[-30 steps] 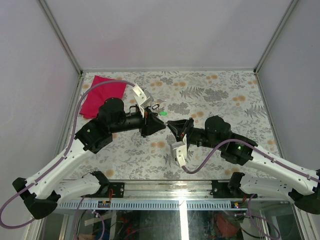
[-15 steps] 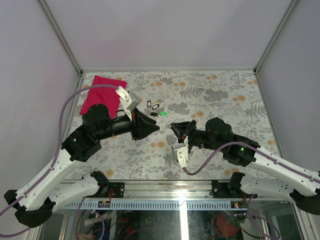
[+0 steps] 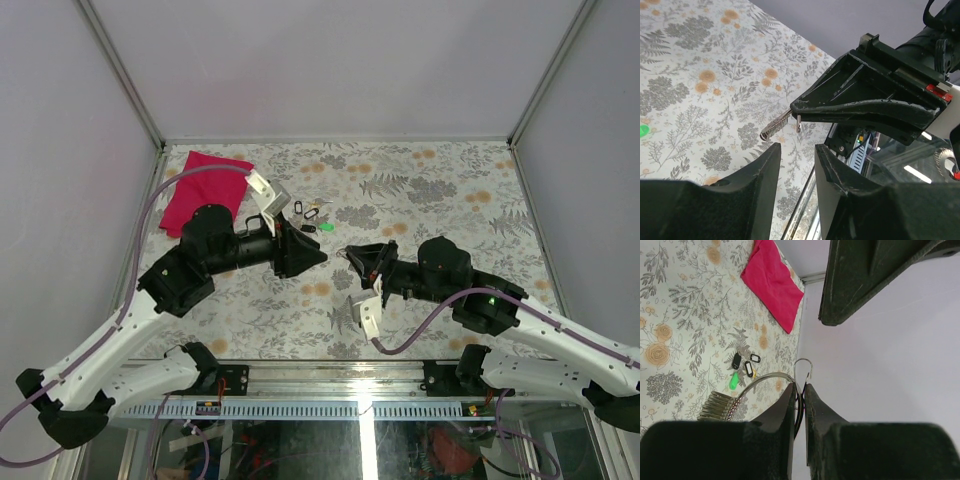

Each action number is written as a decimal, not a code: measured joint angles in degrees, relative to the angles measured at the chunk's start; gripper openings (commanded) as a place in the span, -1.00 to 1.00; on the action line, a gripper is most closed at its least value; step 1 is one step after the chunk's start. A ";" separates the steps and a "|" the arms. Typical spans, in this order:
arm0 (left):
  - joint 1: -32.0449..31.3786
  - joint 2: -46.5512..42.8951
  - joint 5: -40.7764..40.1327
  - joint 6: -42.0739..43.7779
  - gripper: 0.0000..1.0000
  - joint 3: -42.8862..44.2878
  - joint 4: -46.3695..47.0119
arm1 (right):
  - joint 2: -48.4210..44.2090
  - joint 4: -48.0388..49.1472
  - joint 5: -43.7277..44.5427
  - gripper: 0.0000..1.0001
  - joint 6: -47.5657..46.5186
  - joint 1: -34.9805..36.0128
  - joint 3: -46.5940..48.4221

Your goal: Put the keys on the keyring

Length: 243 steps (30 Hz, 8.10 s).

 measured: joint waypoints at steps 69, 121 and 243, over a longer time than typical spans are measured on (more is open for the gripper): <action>-5.22 5.75 -2.71 -1.99 -0.34 -0.85 3.34 | 0.33 -2.01 3.19 -1.00 1.11 2.16 -0.35; 23.04 56.78 -20.98 -5.53 -0.36 13.38 3.21 | -11.32 -4.59 7.54 -1.00 25.92 2.45 -8.83; 7.87 12.68 9.16 2.82 -1.00 -21.77 22.32 | -14.49 -1.18 1.36 -1.00 10.38 2.49 -10.21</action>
